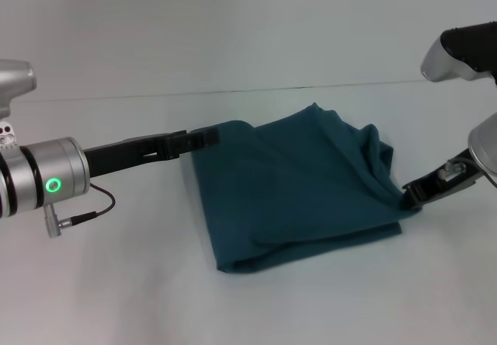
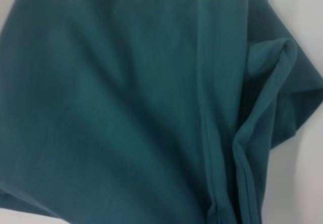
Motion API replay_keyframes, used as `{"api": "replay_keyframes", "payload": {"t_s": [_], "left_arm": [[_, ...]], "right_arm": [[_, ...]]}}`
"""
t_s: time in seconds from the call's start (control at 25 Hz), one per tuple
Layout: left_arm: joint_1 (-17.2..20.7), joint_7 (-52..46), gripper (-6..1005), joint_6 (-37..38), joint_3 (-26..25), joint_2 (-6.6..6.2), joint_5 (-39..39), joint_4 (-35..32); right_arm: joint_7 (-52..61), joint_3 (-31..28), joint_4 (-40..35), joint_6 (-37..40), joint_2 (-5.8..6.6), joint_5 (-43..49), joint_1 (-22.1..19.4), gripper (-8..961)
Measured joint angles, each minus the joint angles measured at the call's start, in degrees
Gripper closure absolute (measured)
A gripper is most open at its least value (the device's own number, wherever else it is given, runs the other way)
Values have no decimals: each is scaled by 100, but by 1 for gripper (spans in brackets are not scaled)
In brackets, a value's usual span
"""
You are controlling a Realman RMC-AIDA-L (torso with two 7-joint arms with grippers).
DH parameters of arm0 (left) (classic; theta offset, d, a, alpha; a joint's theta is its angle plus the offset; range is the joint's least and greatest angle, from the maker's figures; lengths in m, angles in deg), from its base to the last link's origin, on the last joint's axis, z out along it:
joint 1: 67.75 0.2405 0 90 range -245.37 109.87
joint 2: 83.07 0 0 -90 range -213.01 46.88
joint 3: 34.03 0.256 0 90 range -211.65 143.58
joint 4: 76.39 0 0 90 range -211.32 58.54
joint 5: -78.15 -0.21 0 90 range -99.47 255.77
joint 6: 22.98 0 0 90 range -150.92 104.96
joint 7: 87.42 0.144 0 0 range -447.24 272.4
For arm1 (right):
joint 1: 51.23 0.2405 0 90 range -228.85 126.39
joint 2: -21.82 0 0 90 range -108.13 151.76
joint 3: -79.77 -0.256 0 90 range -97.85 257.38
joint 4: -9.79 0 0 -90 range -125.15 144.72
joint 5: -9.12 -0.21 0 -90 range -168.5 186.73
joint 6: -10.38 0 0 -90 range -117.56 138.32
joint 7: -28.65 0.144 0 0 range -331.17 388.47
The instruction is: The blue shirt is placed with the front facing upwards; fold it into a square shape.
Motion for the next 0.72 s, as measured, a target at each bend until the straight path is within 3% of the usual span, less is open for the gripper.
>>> {"api": "replay_keyframes", "payload": {"t_s": [0.72], "left_arm": [[-12,50,217,0,-77,-5,125,0]], "right_arm": [[-25,-19,-30,11,42,108,-40,849]]}}
